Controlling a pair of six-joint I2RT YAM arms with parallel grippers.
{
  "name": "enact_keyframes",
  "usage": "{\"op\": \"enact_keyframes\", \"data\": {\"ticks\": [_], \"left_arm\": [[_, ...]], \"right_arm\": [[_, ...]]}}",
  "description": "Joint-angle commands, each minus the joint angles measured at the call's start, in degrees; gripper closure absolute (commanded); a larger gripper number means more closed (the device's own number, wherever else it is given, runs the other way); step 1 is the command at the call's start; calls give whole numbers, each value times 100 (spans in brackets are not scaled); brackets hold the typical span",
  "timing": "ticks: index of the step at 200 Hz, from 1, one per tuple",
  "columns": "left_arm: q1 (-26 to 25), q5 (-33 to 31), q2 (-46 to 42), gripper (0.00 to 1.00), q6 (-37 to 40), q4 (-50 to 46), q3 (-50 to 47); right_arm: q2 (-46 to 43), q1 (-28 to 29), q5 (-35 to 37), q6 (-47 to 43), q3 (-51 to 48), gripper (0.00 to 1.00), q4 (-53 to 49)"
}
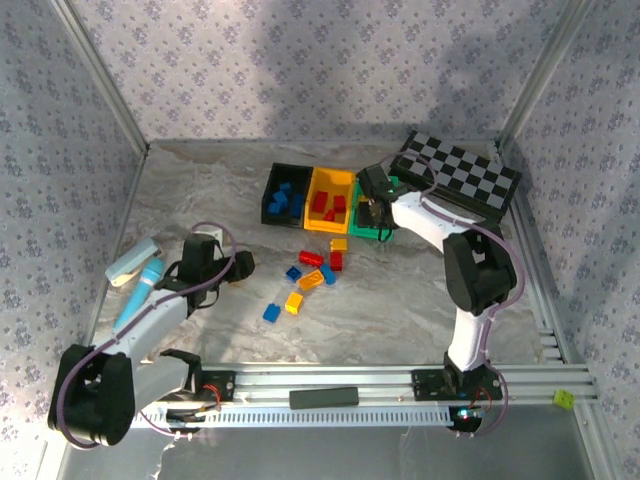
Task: Sort the legos into containers by color
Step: Move the container to the top-center of the table.
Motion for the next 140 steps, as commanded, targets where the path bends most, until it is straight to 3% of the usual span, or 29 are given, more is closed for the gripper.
{"op": "enact_keyframes", "data": {"ticks": [1, 54, 140], "left_arm": [[-7, -312, 92, 27, 113, -491, 345], [2, -271, 2, 25, 23, -915, 463], [-6, -314, 1296, 24, 146, -1661, 1087]], "right_arm": [[-326, -288, -155, -102, -372, 44, 115], [-614, -607, -789, -388, -734, 44, 370], [-1546, -47, -791, -528, -1122, 44, 482]]}}
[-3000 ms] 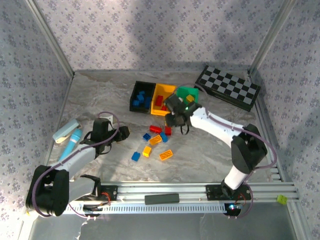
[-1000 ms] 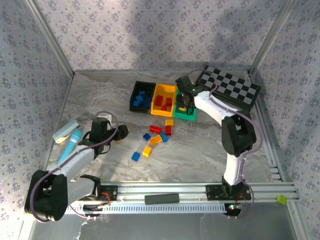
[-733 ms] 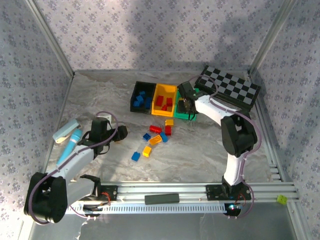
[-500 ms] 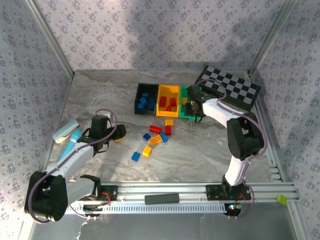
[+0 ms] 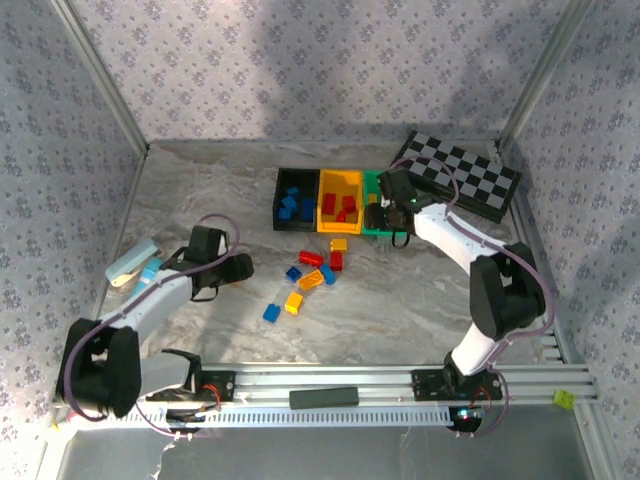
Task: Sort the legos into containers by color
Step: Pick up the lego from the middle-left of the table.
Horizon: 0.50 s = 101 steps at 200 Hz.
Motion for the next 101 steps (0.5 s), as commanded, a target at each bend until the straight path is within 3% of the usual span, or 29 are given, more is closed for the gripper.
{"op": "enact_keyframes", "data": {"ticks": [1, 23, 51, 77, 101], "left_arm": [[-6, -116, 384, 24, 72, -344, 300], [-15, -160, 688, 28, 80, -320, 386], [-66, -138, 907, 41, 71, -293, 440], [-146, -151, 997, 62, 42, -386, 589], [-327, -325, 940, 64, 1, -573, 823]], "right_arm": [[-335, 144, -35, -220, -260, 44, 8], [-628, 254, -136, -337, -458, 44, 86], [-1052, 339, -169, -397, -929, 44, 438], [-1373, 347, -54, -418, -1462, 44, 878], [-1593, 341, 63, -471, -1900, 44, 1278]]}}
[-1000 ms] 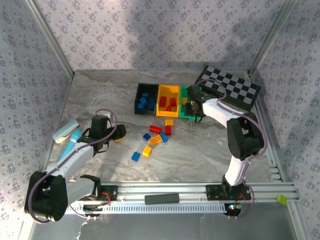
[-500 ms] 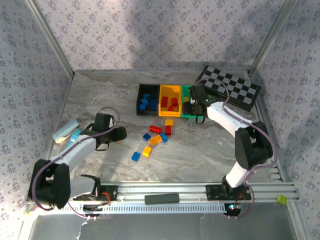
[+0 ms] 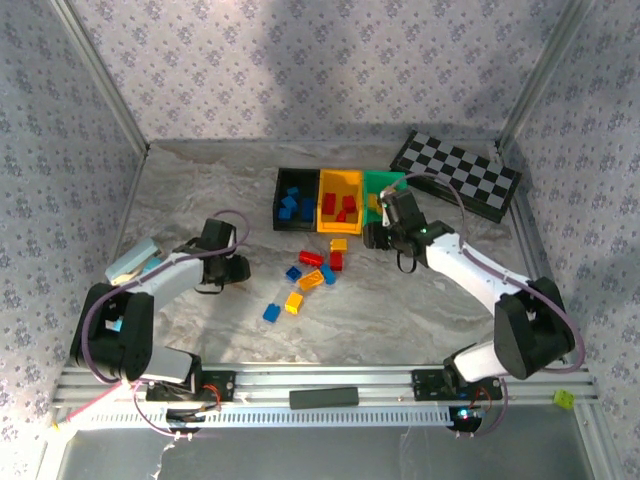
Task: Sort the legos into containers by color
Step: Pick up the lego from the middle-left of the table, then place the lego in the container.
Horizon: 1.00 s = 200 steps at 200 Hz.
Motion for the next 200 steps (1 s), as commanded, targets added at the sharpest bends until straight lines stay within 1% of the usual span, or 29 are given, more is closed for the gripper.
{"op": "enact_keyframes", "data": {"ticks": [1, 29, 42, 55, 80, 104, 123, 156, 182, 193, 200], "left_arm": [[-170, -186, -9, 64, -32, -314, 364], [-576, -438, -7, 64, -123, -602, 968], [-840, -541, 112, 64, -175, -705, 1385], [-1141, -672, 349, 64, -199, -787, 1897], [-1650, -817, 1141, 64, -140, -890, 3074], [-1989, -732, 2169, 63, -32, -1141, 4544], [-2211, -689, 3126, 62, 102, -1519, 5985], [-2473, -353, 4804, 62, 161, -2327, 8686], [-2730, -280, 6027, 62, 188, -2930, 10879], [-2805, -202, 6429, 61, 173, -2981, 11538], [-2835, -141, 6589, 60, 126, -2929, 11764]], "right_arm": [[-252, 17, 156, -157, -403, 44, 525], [-493, -133, 60, -125, -874, 44, 977], [-600, -254, 2, 69, -1063, 45, 1146], [-706, -358, -1, 236, -1265, 45, 1297], [-977, -512, 82, 413, -1535, 46, 1468], [-1258, -585, 327, 465, -1764, 46, 1628], [-1325, -678, 433, 454, -1811, 46, 1588], [-1342, -994, 166, 603, -1892, 46, 1621], [-1328, -990, 87, 665, -1977, 46, 1788], [-1275, -979, 91, 662, -1965, 46, 1804], [-1243, -972, 88, 653, -1938, 46, 1785]]}}
